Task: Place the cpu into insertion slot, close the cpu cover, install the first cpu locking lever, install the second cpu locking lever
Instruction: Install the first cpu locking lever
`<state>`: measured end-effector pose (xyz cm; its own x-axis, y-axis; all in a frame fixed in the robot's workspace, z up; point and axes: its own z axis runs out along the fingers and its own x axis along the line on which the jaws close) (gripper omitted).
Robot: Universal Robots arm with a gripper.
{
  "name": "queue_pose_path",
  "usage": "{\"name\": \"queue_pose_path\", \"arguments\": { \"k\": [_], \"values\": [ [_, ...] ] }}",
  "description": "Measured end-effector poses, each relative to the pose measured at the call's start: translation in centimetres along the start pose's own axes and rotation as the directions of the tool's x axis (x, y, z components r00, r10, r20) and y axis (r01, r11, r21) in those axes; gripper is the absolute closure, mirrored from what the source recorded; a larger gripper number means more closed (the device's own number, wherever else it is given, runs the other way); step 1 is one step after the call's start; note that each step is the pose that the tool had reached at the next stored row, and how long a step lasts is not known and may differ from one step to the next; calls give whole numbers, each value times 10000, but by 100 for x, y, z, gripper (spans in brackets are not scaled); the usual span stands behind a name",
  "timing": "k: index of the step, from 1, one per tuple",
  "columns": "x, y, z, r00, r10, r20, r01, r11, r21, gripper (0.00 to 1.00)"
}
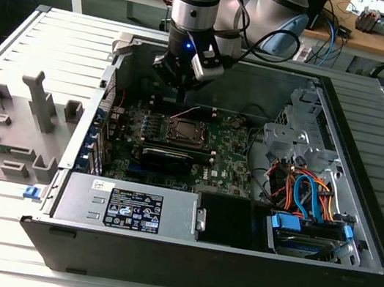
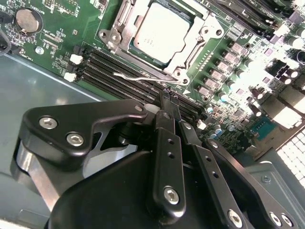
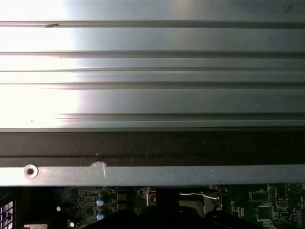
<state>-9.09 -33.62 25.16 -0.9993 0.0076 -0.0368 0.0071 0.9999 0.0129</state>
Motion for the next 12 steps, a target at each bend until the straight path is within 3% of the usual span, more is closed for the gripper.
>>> {"name": "queue_pose_path", "arguments": {
  "k": [12],
  "values": [
    [-56, 1, 5, 10000, 0, 0, 0, 10000, -1, 89]
  ]
}}
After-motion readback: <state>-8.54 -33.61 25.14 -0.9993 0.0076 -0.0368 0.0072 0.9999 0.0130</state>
